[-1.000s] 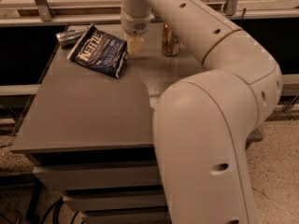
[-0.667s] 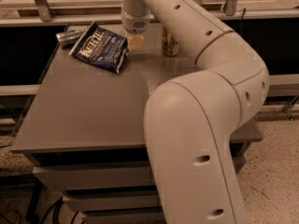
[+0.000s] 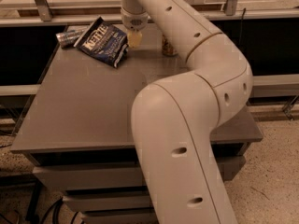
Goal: Move blue chip bag near redbull can
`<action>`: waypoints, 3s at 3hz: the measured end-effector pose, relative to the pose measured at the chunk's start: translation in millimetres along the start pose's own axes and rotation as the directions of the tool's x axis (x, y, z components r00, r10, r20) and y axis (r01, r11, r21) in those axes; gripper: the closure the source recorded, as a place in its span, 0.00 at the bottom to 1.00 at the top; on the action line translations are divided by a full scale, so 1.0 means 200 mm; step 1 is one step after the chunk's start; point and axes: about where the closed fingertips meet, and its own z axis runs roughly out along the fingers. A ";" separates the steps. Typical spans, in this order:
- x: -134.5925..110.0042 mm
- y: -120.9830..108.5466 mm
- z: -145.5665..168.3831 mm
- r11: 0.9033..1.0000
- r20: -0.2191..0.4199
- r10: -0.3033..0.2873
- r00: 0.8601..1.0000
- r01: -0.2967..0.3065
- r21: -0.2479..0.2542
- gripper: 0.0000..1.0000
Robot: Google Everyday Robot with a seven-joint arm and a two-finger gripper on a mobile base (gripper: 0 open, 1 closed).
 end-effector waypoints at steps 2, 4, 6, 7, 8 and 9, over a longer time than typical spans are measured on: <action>-0.05 -0.03 0.04 0.999 0.024 0.050 0.998 -0.049 -0.018 1.00; -0.06 -0.04 0.06 0.997 0.041 0.069 0.997 -0.068 -0.026 0.82; -0.06 -0.06 0.05 0.996 0.052 0.082 0.995 -0.081 -0.028 0.35; -0.06 -0.06 0.05 0.996 0.060 0.087 0.994 -0.085 -0.030 0.12; -0.06 -0.06 0.06 0.996 0.067 0.089 0.994 -0.087 -0.033 0.00; -0.06 -0.06 0.06 0.996 0.074 0.089 0.993 -0.087 -0.034 0.00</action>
Offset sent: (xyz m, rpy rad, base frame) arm 0.0126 0.0119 0.0076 0.0499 0.0546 -0.0499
